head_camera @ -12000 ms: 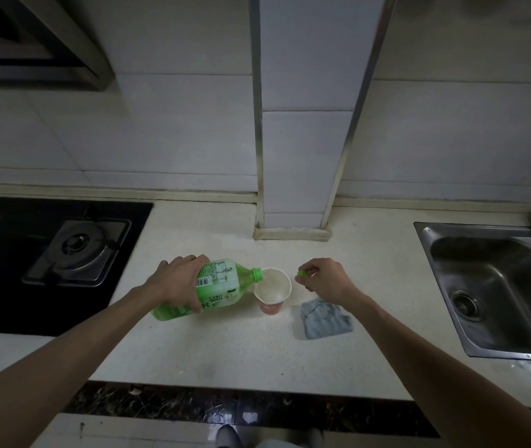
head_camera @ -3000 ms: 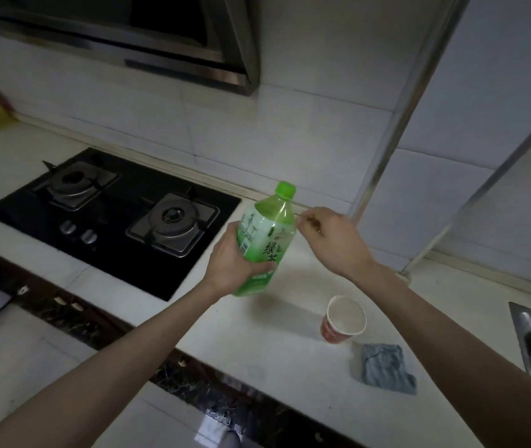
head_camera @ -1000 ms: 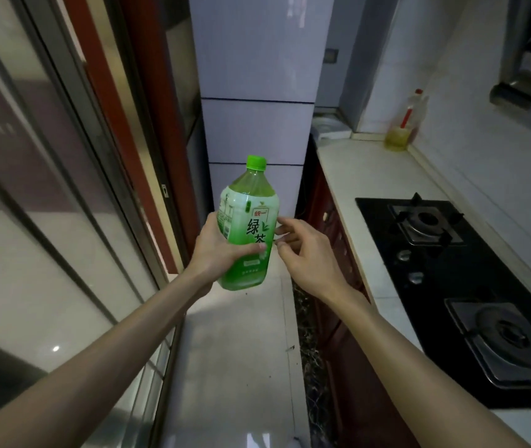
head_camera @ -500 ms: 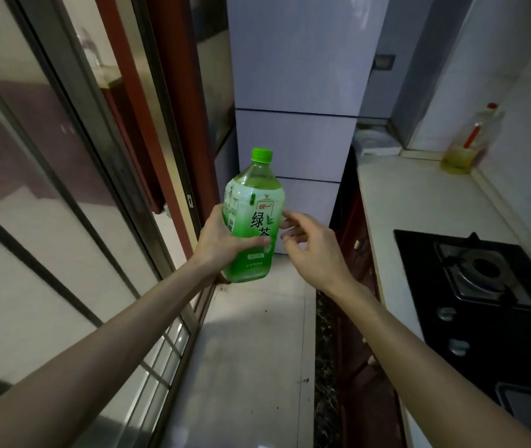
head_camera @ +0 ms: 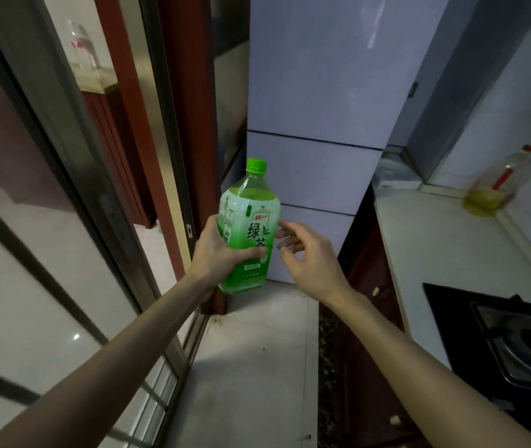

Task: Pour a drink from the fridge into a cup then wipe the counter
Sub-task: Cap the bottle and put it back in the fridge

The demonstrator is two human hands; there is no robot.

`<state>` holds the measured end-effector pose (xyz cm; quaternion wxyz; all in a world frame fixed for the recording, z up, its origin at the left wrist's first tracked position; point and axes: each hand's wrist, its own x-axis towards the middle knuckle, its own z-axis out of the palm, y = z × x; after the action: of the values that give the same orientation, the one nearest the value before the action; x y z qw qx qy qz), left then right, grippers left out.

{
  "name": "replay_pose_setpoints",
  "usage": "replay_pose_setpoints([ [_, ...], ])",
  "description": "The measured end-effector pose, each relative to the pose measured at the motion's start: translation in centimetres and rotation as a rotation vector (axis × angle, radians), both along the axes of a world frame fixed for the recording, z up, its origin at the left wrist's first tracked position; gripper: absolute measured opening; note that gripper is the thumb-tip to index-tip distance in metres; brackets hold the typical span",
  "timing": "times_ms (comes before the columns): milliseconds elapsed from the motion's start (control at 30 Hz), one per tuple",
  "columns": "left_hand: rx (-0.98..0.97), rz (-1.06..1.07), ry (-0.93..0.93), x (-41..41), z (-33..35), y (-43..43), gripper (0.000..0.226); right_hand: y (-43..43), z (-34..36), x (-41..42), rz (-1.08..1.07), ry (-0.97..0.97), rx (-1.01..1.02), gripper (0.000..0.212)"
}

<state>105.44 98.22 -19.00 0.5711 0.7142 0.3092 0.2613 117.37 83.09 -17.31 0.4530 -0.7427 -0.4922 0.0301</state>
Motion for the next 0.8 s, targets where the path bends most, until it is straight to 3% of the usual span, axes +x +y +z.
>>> replay_pose_setpoints([
  [433,-0.034,-0.018,-0.035,8.5,0.2,9.9,0.098,10.7,0.5,7.8,-0.107,-0.04,0.033,0.036],
  [800,-0.086,0.135,-0.027,19.3,0.8,14.3,0.089,17.8,0.8,20.2,0.012,-0.094,0.024,0.026],
])
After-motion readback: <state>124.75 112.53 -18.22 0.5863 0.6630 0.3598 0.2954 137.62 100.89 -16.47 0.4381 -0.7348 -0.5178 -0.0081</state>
